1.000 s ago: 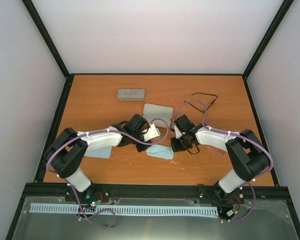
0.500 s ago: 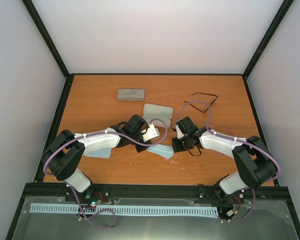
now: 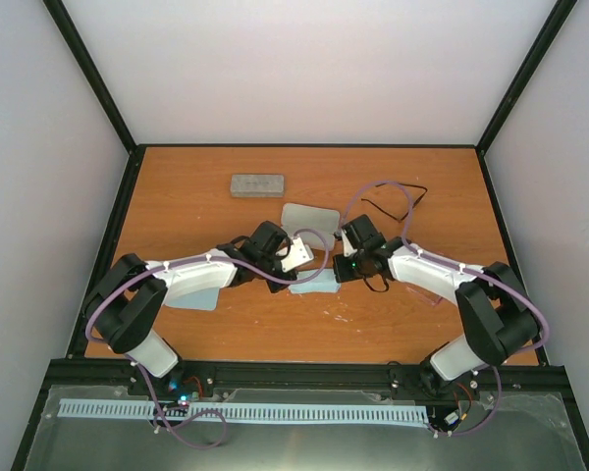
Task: Organize the sunglasses
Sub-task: Pick up the glasses cleaning cloth from the center of the board.
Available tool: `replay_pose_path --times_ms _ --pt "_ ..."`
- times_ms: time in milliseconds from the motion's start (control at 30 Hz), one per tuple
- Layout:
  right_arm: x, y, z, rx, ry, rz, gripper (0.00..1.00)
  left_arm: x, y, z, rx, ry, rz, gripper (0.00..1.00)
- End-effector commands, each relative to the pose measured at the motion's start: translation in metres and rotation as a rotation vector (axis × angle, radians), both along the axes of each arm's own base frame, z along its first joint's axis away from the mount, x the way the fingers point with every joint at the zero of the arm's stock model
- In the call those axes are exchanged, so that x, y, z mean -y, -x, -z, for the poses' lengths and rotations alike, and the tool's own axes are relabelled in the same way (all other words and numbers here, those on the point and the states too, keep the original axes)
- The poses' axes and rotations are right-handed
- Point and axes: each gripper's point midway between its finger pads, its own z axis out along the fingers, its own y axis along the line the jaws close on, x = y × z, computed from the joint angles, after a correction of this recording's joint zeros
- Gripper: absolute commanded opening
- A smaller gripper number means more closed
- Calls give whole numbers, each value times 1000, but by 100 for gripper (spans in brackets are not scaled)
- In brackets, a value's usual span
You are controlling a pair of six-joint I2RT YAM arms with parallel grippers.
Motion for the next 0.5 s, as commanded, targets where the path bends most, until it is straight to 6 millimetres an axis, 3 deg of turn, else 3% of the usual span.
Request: replay_pose_path --times_ms 0,467 --pt "-7 -20 -10 59 28 -20 3 7 -26 -29 104 43 -30 1" --pt "-29 -70 -29 116 24 -49 3 -12 -84 -48 135 83 -96 0"
